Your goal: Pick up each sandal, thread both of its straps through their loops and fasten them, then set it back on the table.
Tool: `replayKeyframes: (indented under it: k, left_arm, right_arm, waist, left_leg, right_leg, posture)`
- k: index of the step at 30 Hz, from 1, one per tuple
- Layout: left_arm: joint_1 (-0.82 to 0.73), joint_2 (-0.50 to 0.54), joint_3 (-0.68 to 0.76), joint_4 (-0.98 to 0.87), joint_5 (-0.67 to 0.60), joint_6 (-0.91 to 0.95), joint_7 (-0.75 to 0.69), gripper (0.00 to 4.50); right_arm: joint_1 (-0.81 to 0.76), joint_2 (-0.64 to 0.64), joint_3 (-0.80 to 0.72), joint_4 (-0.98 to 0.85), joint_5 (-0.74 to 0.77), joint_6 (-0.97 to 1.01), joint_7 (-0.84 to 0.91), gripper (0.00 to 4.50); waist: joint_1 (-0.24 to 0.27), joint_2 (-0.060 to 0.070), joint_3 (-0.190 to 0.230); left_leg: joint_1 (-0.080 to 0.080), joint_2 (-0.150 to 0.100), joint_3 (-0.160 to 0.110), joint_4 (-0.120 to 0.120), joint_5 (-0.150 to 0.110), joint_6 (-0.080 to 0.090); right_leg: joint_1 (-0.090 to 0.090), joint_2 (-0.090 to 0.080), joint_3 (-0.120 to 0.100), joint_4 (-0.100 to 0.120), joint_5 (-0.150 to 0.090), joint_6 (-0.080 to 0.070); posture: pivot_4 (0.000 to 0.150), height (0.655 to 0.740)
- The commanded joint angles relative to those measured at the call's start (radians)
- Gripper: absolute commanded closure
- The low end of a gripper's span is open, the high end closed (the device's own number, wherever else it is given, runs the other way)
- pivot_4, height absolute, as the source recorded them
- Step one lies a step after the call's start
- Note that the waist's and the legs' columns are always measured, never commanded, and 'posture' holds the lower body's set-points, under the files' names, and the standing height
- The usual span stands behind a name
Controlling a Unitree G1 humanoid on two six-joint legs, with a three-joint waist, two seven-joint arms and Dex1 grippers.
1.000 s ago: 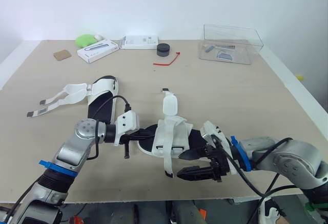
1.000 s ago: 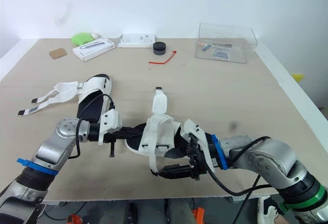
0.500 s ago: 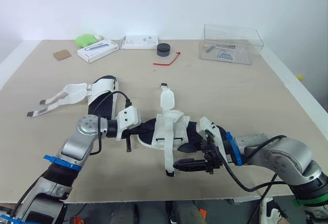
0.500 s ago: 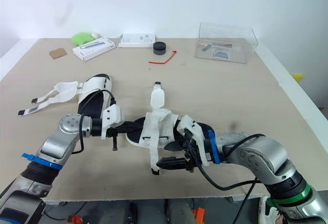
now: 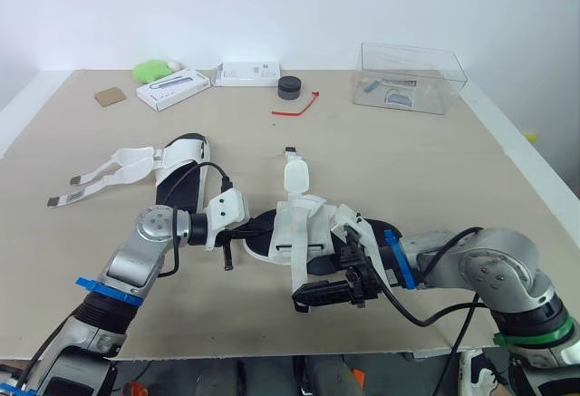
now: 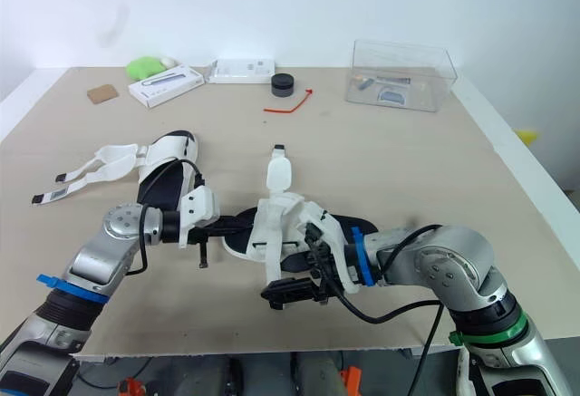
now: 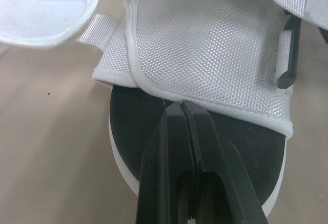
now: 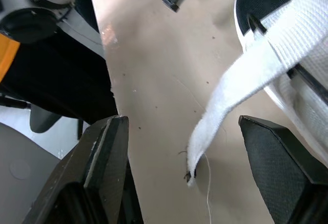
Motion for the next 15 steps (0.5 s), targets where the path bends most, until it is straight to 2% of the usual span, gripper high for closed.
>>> replayKeyframes:
  k: [1, 6, 10, 11, 15]
  left_arm:
    - [0.010, 0.016, 0.018, -0.033, -0.002, 0.005, 0.003, 4.50]
    - [0.014, 0.018, 0.017, -0.038, -0.001, 0.006, 0.006, 4.50]
    - [0.013, 0.020, 0.018, -0.040, -0.001, 0.008, 0.006, 4.50]
    - [0.013, 0.021, 0.019, -0.040, 0.000, 0.008, 0.006, 4.50]
    - [0.016, 0.023, 0.019, -0.043, 0.000, 0.010, 0.008, 4.50]
  right_arm:
    - [-0.024, 0.012, -0.020, -0.021, 0.012, 0.026, -0.006, 0.79]
    - [-0.047, 0.032, -0.008, -0.005, -0.013, 0.046, -0.004, 0.79]
    - [-0.065, 0.057, -0.016, -0.003, 0.005, 0.088, -0.009, 2.08]
    - [-0.069, 0.057, -0.014, -0.005, 0.006, 0.100, -0.007, 2.63]
    - [-0.075, 0.064, -0.017, -0.005, 0.001, 0.139, -0.008, 2.63]
  waist:
    - [0.000, 0.000, 0.000]
    - [-0.001, 0.000, 0.000]
    - [-0.001, 0.000, 0.000]
    - [-0.001, 0.000, 0.000]
    - [-0.001, 0.000, 0.000]
  left_leg:
    - [0.000, 0.000, 0.000, 0.000, 0.000, 0.000]
    - [0.000, 0.000, 0.000, 0.000, 0.000, 0.000]
    - [0.000, 0.000, -0.001, 0.000, 0.000, 0.000]
    - [0.000, 0.000, -0.001, 0.000, 0.000, 0.000]
    - [0.000, 0.000, 0.000, 0.000, 0.000, 0.000]
  right_leg:
    - [0.000, 0.000, 0.000, 0.000, 0.000, 0.000]
    - [0.000, 0.001, 0.000, 0.000, 0.000, 0.000]
    - [0.000, 0.001, 0.000, 0.000, 0.000, 0.000]
    - [0.000, 0.001, 0.000, 0.000, 0.000, 0.000]
    - [0.000, 0.000, 0.000, 0.000, 0.000, 0.000]
  posture:
    - [0.150, 0.7400]
    - [0.150, 0.7400]
    - [0.150, 0.7400]
    - [0.150, 0.7400]
    - [0.150, 0.7400]
